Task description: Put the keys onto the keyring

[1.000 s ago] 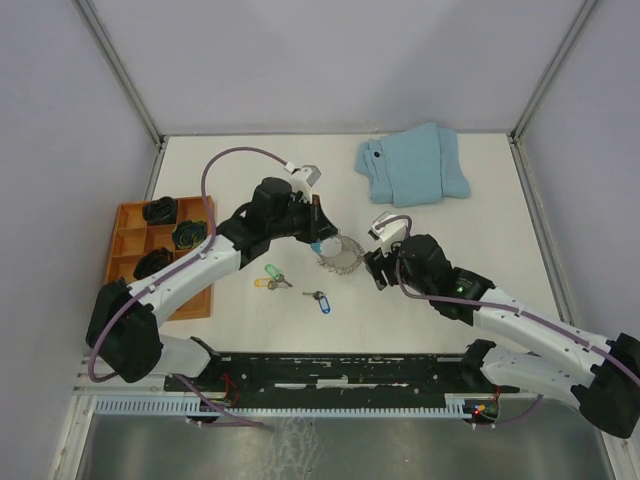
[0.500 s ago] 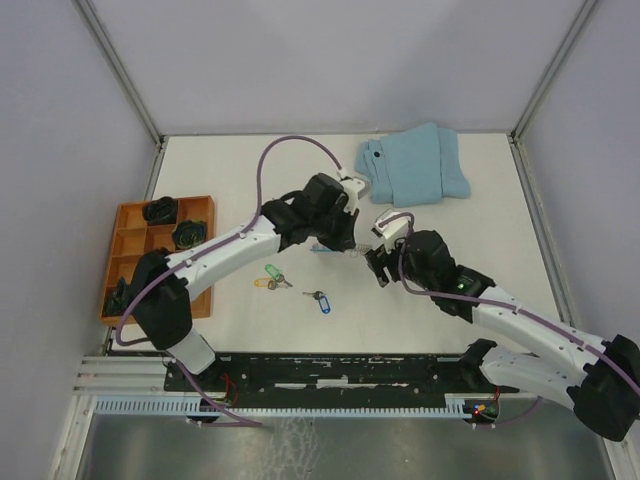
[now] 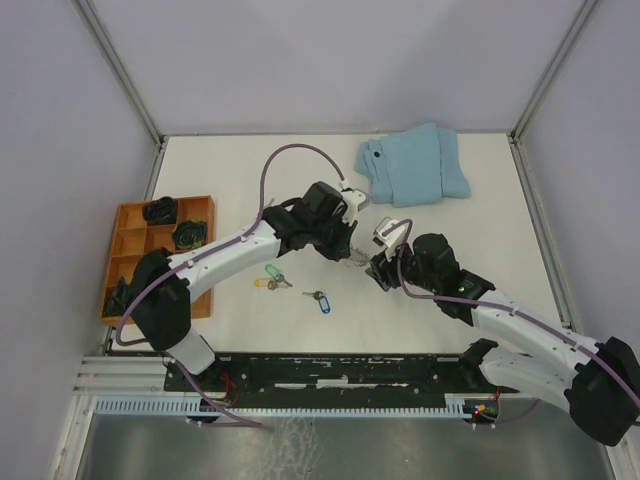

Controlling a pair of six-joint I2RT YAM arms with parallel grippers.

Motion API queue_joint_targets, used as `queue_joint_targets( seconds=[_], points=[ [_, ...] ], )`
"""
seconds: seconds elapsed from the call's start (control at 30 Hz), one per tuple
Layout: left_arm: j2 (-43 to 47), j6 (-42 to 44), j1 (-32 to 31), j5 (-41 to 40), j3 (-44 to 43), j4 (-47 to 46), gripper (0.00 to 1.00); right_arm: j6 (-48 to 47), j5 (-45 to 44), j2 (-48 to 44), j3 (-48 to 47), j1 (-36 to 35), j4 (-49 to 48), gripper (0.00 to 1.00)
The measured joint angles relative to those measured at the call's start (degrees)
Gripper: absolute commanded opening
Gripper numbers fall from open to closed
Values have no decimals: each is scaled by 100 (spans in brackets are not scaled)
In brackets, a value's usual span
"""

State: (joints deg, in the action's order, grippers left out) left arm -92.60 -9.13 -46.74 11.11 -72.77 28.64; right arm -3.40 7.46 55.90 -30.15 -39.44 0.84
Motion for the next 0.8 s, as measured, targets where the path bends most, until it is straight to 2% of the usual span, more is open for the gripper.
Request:
queue_joint_targets(
  seconds=[0.17, 0.5, 0.8],
  points=[
    [249, 431, 15, 286, 44, 2, 3, -101, 680, 258, 50, 146, -505, 44],
    [415, 1193, 334, 1187, 76, 286, 3, -188, 2081, 837, 7, 553, -1137, 41],
    [409, 1545, 387, 1456, 76, 501, 3, -192, 2723, 1060, -96, 645, -1263, 42]
  ],
)
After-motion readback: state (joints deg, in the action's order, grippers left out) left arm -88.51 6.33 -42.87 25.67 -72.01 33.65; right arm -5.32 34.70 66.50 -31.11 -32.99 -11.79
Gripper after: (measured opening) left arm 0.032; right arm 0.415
